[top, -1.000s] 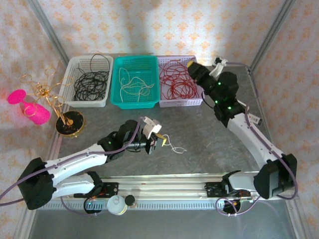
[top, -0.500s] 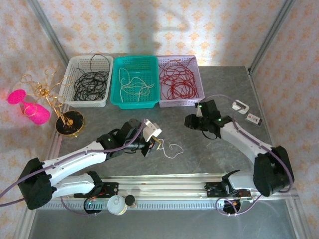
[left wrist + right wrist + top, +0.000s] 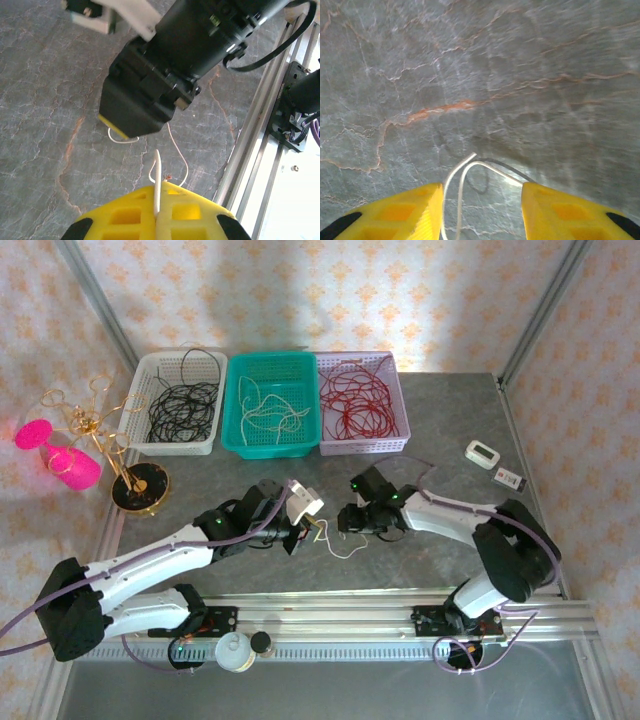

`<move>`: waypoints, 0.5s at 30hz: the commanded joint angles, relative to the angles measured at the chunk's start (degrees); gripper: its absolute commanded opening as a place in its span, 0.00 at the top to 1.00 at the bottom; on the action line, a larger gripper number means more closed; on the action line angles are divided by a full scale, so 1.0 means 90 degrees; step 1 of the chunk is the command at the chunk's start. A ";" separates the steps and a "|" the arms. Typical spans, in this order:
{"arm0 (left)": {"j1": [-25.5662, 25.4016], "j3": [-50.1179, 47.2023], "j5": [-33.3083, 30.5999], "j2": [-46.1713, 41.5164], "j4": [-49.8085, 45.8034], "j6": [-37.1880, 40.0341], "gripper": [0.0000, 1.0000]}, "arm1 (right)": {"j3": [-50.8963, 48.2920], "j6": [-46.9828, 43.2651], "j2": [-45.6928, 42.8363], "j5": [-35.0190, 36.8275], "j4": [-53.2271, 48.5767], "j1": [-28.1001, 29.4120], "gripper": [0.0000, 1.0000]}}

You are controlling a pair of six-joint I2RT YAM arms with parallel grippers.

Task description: Untangle the cables

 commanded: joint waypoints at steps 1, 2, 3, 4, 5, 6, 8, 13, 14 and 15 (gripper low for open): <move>-0.0034 -0.0115 -0.0126 -0.0200 0.0018 0.0126 1.00 | 0.0319 0.0082 0.0198 0.0095 0.0140 0.0175 0.54; -0.0036 -0.0124 -0.0136 -0.0228 0.0028 0.0125 1.00 | 0.0353 0.0081 0.0218 0.0086 0.0135 0.0204 0.54; -0.0031 -0.0141 -0.0146 -0.0244 0.0030 0.0125 1.00 | 0.0378 0.0082 0.0240 0.0074 0.0134 0.0212 0.54; -0.0034 -0.0154 -0.0146 -0.0254 0.0054 0.0116 1.00 | 0.0389 0.0076 0.0253 0.0077 0.0138 0.0220 0.54; -0.0035 -0.0160 -0.0146 -0.0264 0.0066 0.0119 1.00 | 0.0403 0.0086 0.0284 0.0068 0.0133 0.0221 0.54; -0.0028 -0.0165 -0.0146 -0.0264 0.0073 0.0120 1.00 | 0.0413 0.0087 0.0313 0.0059 0.0141 0.0230 0.56; -0.0035 -0.0157 -0.0146 -0.0257 0.0092 0.0120 1.00 | 0.0423 0.0082 0.0398 0.0060 0.0162 0.0250 0.61; -0.0033 -0.0161 -0.0163 -0.0264 0.0078 0.0112 1.00 | 0.0512 0.0009 0.0590 0.0124 0.0021 0.0279 0.68; -0.0038 -0.0164 -0.0168 -0.0274 0.0082 0.0108 1.00 | 0.0520 -0.0004 0.0599 0.0113 0.0000 0.0279 0.68; -0.0037 -0.0160 -0.0183 -0.0284 0.0084 0.0113 1.00 | 0.0526 -0.0016 0.0589 0.0108 -0.0035 0.0288 0.68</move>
